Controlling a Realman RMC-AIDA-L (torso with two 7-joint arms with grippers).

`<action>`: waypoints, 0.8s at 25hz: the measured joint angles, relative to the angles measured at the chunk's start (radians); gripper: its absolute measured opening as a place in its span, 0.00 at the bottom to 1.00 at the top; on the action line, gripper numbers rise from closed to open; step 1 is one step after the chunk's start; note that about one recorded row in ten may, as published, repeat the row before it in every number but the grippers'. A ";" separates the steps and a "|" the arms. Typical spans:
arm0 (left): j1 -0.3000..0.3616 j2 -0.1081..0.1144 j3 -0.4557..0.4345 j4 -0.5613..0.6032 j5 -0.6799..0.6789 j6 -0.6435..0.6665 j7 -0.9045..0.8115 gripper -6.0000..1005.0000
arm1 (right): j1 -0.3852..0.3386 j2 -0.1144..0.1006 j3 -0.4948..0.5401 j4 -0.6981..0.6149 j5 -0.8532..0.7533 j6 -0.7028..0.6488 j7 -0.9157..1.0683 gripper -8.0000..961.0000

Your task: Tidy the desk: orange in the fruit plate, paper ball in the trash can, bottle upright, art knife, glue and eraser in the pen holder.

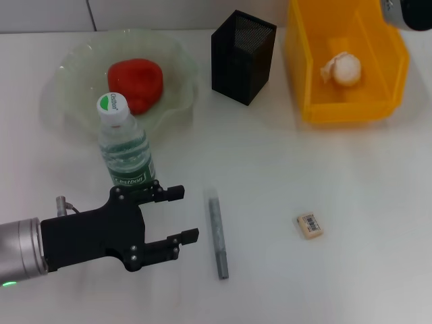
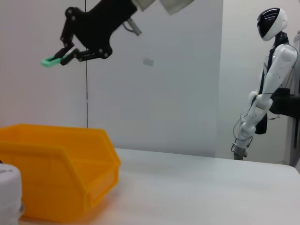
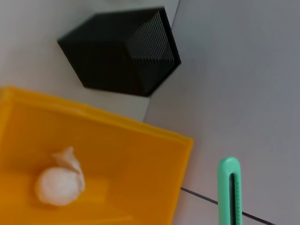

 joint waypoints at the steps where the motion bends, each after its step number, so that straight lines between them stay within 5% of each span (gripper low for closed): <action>1: 0.000 0.000 0.000 0.000 0.000 0.000 0.000 0.67 | 0.000 0.000 0.000 0.000 0.000 0.000 0.000 0.07; 11: -0.004 -0.002 0.008 -0.011 -0.009 -0.007 0.012 0.67 | 0.091 -0.014 -0.113 0.206 0.000 0.103 -0.058 0.07; 20: -0.006 -0.004 0.008 -0.028 -0.009 -0.017 0.025 0.67 | 0.211 0.003 -0.203 0.382 0.000 0.189 -0.076 0.07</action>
